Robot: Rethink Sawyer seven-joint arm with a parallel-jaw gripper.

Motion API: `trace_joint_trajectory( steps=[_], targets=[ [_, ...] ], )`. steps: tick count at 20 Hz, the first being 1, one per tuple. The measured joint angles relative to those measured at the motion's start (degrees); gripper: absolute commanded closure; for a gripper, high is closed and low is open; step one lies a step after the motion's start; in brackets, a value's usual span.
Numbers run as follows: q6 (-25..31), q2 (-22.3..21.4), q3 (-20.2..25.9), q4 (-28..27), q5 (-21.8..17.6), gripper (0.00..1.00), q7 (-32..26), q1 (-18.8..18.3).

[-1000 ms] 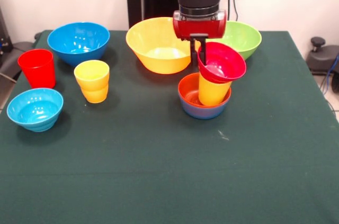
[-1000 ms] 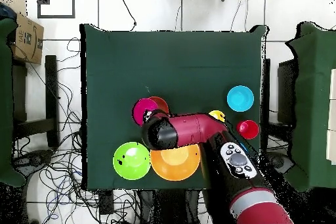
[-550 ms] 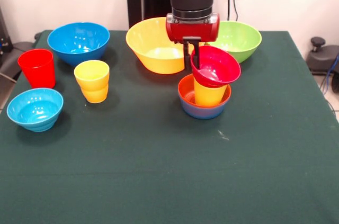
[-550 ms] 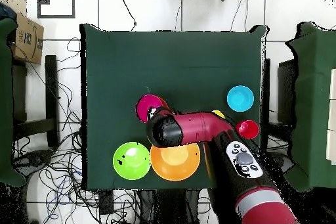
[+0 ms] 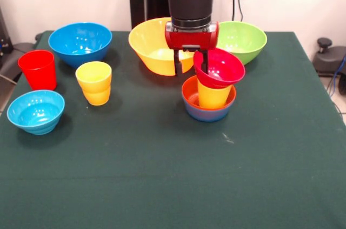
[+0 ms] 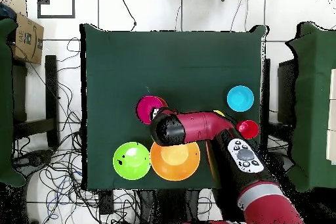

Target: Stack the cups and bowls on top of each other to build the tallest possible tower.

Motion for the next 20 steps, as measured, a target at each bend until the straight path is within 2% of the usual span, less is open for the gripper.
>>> trace_joint_trajectory(
  steps=[20],
  targets=[
    [0.0,0.1,0.0,-0.3,-0.7,0.00,0.0,0.2]
  ],
)
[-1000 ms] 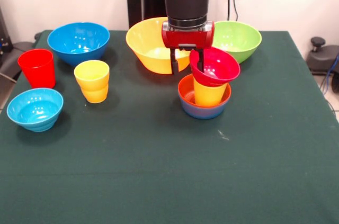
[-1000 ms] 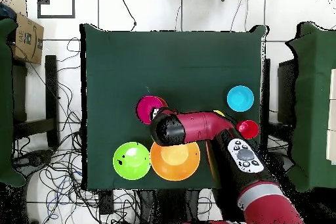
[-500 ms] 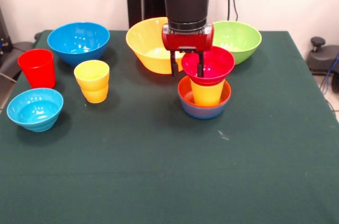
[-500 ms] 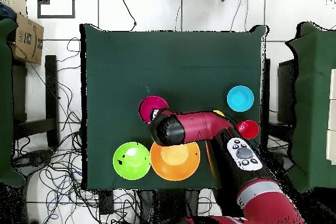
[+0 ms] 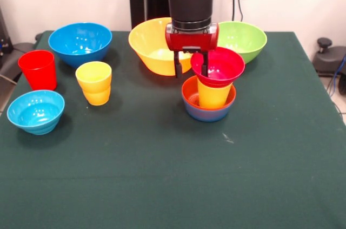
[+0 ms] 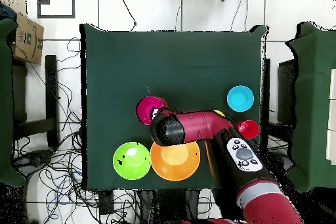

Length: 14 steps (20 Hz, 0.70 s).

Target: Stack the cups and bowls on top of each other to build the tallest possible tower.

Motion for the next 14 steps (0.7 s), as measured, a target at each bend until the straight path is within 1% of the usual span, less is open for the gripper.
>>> trace_joint_trajectory(
  steps=[6,11,14],
  targets=[
    [0.0,-1.4,0.0,0.1,0.0,0.00,0.0,0.0],
    [0.0,-4.0,0.6,0.2,0.7,0.00,0.0,0.0],
    [0.4,-6.2,1.2,0.4,2.0,0.00,0.0,0.1]
  ],
)
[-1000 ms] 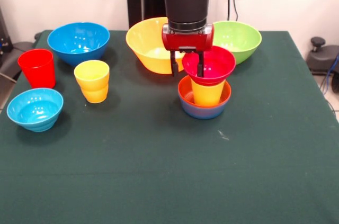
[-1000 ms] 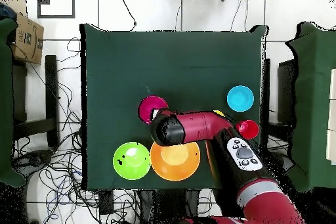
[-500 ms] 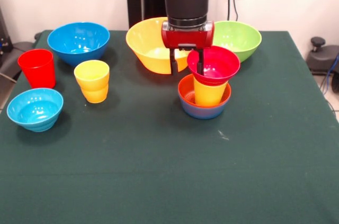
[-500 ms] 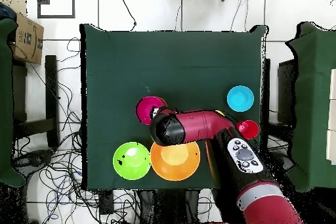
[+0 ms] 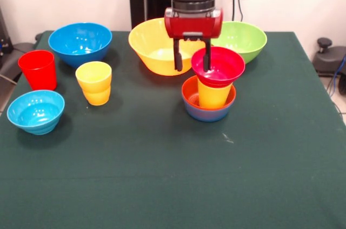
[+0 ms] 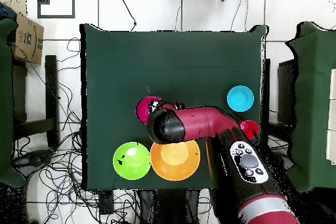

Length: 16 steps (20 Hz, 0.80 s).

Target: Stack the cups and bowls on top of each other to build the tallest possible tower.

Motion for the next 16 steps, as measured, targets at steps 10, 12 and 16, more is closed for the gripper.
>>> trace_joint_trajectory(
  steps=[10,12,16],
  targets=[
    [4.2,-5.9,3.5,0.2,5.6,0.00,0.0,-0.1],
    [6.3,-7.1,4.3,0.2,6.8,0.00,0.0,-0.3],
    [11.5,-9.1,6.4,0.2,8.6,0.00,0.0,-1.5]
  ],
)
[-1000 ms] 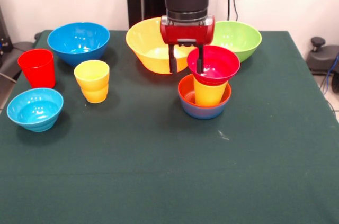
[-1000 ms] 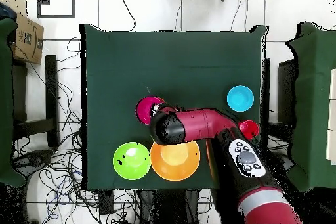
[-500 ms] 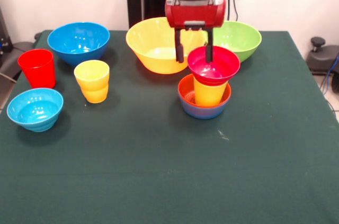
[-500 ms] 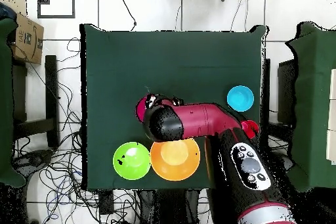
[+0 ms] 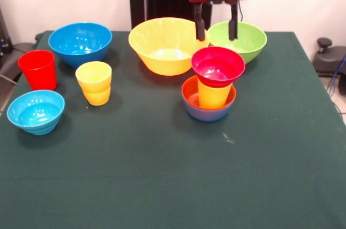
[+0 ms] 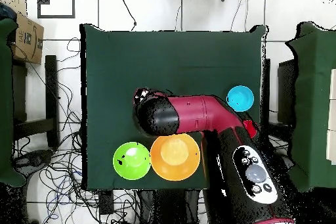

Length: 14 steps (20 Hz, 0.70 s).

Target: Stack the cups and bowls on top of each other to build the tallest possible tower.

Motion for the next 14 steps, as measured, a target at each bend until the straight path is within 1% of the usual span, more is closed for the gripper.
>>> trace_joint_trajectory(
  steps=[2,3,6,8,11,13,14],
  targets=[
    [2.0,-0.6,0.7,-0.1,0.3,0.00,0.0,-0.7],
    [4.9,-1.2,1.8,-0.4,0.4,0.00,0.0,-2.1],
    [6.9,-1.7,2.7,-0.7,0.4,0.00,0.0,-3.5],
    [9.3,-1.8,3.8,-1.7,0.3,0.00,0.0,-5.6],
    [10.6,-1.6,4.6,-2.6,0.3,0.00,0.0,-7.4],
    [11.3,-1.1,5.7,-4.0,0.2,0.00,0.0,-10.0],
    [11.3,-1.0,6.0,-4.3,0.1,0.00,0.0,-10.5]
  ],
)
